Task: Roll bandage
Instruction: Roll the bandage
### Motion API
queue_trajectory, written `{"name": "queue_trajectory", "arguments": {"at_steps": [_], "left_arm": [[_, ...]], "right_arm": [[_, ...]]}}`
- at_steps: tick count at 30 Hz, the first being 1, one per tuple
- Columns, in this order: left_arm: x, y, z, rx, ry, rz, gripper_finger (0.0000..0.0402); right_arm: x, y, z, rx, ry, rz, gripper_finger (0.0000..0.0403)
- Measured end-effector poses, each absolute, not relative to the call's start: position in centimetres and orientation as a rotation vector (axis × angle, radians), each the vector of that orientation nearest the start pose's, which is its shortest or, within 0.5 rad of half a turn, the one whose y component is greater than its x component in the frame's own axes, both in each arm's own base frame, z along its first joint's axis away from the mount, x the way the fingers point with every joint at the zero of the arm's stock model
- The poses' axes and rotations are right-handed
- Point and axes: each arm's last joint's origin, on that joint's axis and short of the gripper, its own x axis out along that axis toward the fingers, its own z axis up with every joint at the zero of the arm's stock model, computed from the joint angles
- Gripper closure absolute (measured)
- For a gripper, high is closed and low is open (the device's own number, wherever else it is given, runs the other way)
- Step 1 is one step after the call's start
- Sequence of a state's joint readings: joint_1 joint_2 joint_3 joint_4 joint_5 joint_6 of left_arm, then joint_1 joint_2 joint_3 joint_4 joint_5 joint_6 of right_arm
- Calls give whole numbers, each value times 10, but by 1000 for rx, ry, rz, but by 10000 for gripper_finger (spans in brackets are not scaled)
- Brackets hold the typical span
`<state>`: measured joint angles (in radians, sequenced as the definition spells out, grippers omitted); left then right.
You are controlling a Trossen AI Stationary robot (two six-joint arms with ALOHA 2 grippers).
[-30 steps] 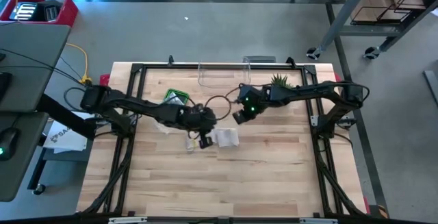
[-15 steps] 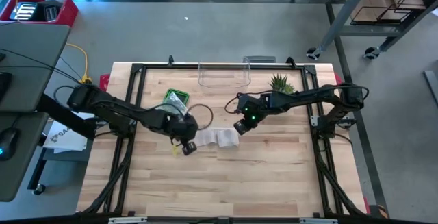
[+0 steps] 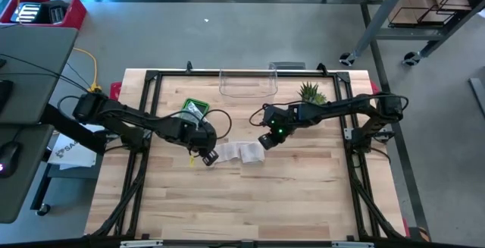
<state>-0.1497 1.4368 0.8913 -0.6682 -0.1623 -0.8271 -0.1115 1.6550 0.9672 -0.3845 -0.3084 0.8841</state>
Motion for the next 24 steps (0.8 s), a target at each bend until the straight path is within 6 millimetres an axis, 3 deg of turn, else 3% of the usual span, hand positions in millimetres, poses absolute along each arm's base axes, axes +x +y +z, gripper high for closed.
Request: {"name": "queue_trajectory", "arguments": {"at_steps": [8, 11, 19, 24], "left_arm": [[257, -35, 199, -578, 1096, 517, 321], [257, -35, 199, -586, 1103, 506, 320], [258, -35, 200, -567, 1099, 486, 320], [258, -35, 200, -565, 1097, 483, 320]], "right_arm": [[326, -11, 164, 1128, 1050, -302, 229], [328, -8, 164, 1149, 1030, -338, 196], [321, -2, 166, 1167, 1019, -504, 187], [331, 5, 161, 1187, 945, -500, 187]]}}
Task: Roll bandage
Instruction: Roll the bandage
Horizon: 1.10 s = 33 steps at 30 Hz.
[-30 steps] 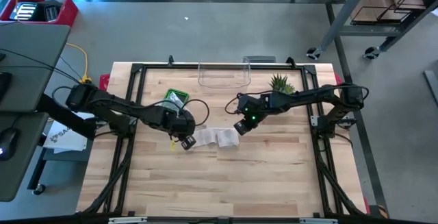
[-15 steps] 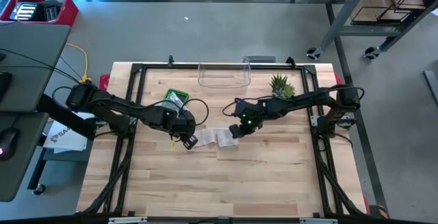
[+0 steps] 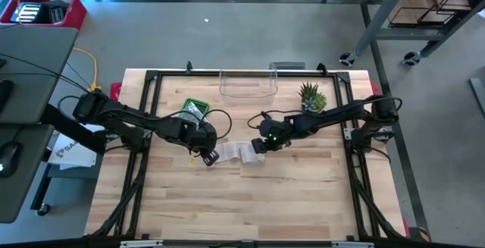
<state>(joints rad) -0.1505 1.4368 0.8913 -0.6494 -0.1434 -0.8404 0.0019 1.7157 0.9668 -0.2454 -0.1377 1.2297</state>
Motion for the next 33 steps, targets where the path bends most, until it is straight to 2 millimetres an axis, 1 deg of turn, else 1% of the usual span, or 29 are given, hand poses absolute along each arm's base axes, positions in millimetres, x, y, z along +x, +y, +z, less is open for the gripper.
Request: {"name": "queue_trajectory", "arguments": {"at_steps": [4, 9, 12, 17, 22, 24, 26, 28, 30, 31, 32, 33], "left_arm": [[257, -35, 197, -559, 1103, 483, 320], [247, -34, 177, -639, 1138, 531, 320], [242, -36, 168, -685, 1158, 536, 320], [235, -42, 161, -672, 1175, 542, 320], [230, -46, 152, -663, 1171, 521, 320], [229, -46, 147, -674, 1157, 513, 321], [231, -46, 144, -696, 1118, 508, 321], [233, -45, 143, -709, 1078, 506, 321], [237, -45, 145, -716, 1038, 480, 325], [238, -44, 145, -717, 1028, 470, 327], [239, -44, 145, -720, 1029, 463, 329], [239, -45, 145, -725, 1033, 454, 332]], "right_arm": [[334, 3, 158, 1201, 916, -531, 187], [333, 4, 154, 1207, 941, -543, 187], [333, 5, 151, 1233, 963, -543, 187], [335, 8, 140, 1252, 1002, -556, 187], [338, 5, 140, 1254, 942, -601, 191], [336, 4, 139, 1267, 948, -627, 207], [335, 4, 138, 1271, 959, -646, 242], [333, 5, 138, 1267, 973, -655, 291], [333, 5, 139, 1259, 982, -650, 352], [333, 6, 139, 1253, 986, -643, 374], [333, 7, 140, 1248, 987, -639, 384], [332, 8, 141, 1244, 990, -637, 385]]}}
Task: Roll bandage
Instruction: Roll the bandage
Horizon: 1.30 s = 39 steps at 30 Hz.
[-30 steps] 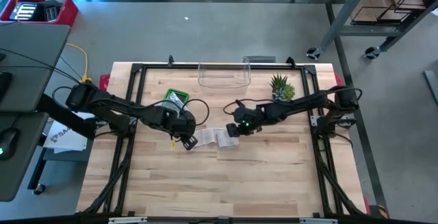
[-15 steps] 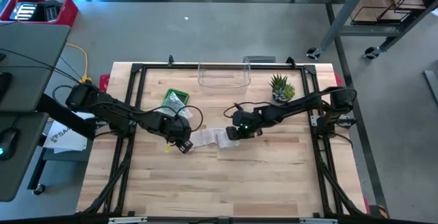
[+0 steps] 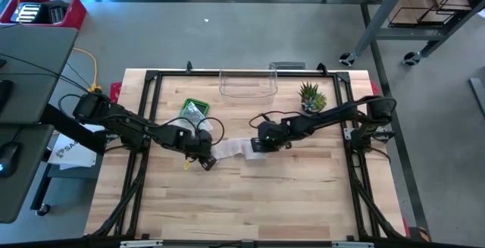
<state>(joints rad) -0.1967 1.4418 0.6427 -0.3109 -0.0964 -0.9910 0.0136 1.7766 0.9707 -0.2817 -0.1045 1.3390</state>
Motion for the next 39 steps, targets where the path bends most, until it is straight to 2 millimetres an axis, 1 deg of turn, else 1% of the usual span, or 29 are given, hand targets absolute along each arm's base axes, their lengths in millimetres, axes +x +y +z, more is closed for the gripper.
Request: {"name": "queue_trajectory", "arguments": {"at_steps": [3, 6, 10, 15, 17, 22, 26, 30, 36, 39], "left_arm": [[240, -46, 146, -747, 1032, 420, 340], [246, -49, 150, -743, 989, 324, 348], [256, -53, 157, -704, 881, 217, 359], [265, -53, 166, -729, 761, 167, 368], [269, -54, 170, -719, 713, 137, 371], [275, -55, 179, -658, 606, 61, 378], [280, -53, 184, -632, 534, 31, 378], [285, -49, 188, -615, 467, 20, 378], [286, -39, 185, -595, 476, 47, 378], [287, -36, 185, -608, 479, 38, 378]], "right_arm": [[324, 9, 147, 1225, 1031, -661, 385], [315, 9, 155, 1190, 1068, -665, 396], [305, 10, 172, 1186, 1077, -644, 398], [284, 17, 189, 1165, 1154, -679, 400], [275, 17, 193, 1147, 1202, -709, 401], [259, 17, 203, 1144, 1288, -721, 401], [249, 17, 210, 1165, 1301, -791, 402], [248, 15, 209, 1175, 1296, -816, 402], [254, 10, 199, 1191, 1301, -878, 402], [260, 7, 200, 1191, 1291, -897, 402]]}}
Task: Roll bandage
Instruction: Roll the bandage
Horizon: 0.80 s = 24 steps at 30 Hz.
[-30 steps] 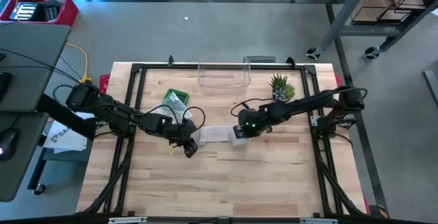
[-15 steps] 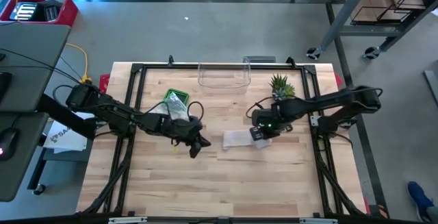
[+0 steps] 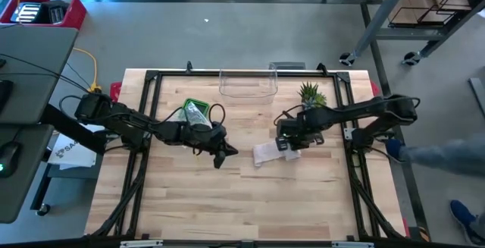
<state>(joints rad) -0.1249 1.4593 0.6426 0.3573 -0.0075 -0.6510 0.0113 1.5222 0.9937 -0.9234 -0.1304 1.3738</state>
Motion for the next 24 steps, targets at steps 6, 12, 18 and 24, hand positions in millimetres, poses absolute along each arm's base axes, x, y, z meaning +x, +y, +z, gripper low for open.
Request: {"name": "queue_trajectory", "arguments": {"at_steps": [6, 12, 18, 24], "left_arm": [[286, -35, 185, -601, 483, 35, 378], [286, -35, 184, -599, 501, 41, 378], [286, -36, 183, -605, 503, 42, 378], [284, -38, 188, -627, 506, -33, 378]], "right_arm": [[289, -2, 209, 1078, 1324, -890, 403], [321, -5, 210, 962, 1374, -855, 403], [351, -7, 212, 840, 1347, -835, 403], [371, -7, 205, 702, 1361, -816, 403]]}}
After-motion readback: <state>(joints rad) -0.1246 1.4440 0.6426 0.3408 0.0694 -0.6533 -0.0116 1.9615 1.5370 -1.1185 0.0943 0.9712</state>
